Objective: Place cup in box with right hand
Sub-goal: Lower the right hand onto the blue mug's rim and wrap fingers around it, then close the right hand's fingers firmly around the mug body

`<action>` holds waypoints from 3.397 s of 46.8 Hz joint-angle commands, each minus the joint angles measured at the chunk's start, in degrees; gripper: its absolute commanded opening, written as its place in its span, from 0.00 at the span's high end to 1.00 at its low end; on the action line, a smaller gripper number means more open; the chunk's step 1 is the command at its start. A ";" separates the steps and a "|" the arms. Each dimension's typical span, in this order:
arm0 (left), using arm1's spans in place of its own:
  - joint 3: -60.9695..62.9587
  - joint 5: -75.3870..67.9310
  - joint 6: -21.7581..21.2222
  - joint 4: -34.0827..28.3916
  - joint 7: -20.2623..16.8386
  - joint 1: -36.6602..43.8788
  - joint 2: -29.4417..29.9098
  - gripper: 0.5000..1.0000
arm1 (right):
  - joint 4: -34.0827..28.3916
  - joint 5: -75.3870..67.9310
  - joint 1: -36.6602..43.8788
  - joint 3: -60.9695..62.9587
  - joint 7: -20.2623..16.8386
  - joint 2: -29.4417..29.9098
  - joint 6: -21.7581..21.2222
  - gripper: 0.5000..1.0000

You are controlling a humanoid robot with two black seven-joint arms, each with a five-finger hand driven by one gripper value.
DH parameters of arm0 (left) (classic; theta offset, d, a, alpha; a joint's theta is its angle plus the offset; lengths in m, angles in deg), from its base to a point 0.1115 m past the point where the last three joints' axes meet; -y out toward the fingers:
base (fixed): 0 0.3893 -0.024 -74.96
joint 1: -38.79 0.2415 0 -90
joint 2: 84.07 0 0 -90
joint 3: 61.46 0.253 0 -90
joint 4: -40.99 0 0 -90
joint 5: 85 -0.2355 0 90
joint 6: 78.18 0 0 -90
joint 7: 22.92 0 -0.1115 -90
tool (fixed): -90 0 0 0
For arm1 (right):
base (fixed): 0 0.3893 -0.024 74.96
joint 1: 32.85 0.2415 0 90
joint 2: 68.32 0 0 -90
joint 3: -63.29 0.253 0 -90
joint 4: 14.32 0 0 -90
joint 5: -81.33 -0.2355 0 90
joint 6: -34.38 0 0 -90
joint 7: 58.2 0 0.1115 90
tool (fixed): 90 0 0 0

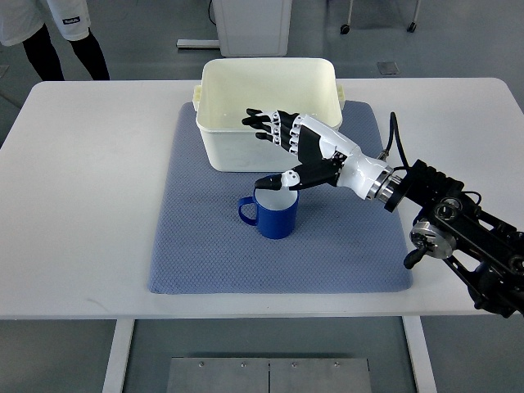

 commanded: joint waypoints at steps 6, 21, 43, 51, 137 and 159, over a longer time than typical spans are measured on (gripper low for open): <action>0.00 0.00 0.00 0.08 0.00 0.00 0.00 0.00 | 0.64 0.70 -0.18 -0.57 0.43 0.19 0.36 0.00; 0.00 0.00 0.00 -0.01 0.00 0.00 0.00 0.00 | 4.15 2.02 -0.44 -1.54 1.93 0.54 0.71 0.00; 0.00 0.00 0.00 -0.01 0.00 0.00 0.00 0.00 | 7.14 2.81 -0.53 -2.86 2.89 1.86 1.06 0.00; 0.00 0.00 0.00 -0.01 0.00 0.00 0.00 0.00 | 8.20 2.81 -0.53 -3.91 4.04 2.03 1.85 0.00; 0.00 0.00 0.00 -0.01 0.00 0.00 0.00 0.00 | 16.90 3.07 -1.50 -7.87 7.55 6.87 4.67 0.01; 0.00 0.00 0.00 -0.01 0.00 0.00 0.00 0.00 | 19.19 2.55 -2.02 -9.10 9.22 7.40 4.67 0.22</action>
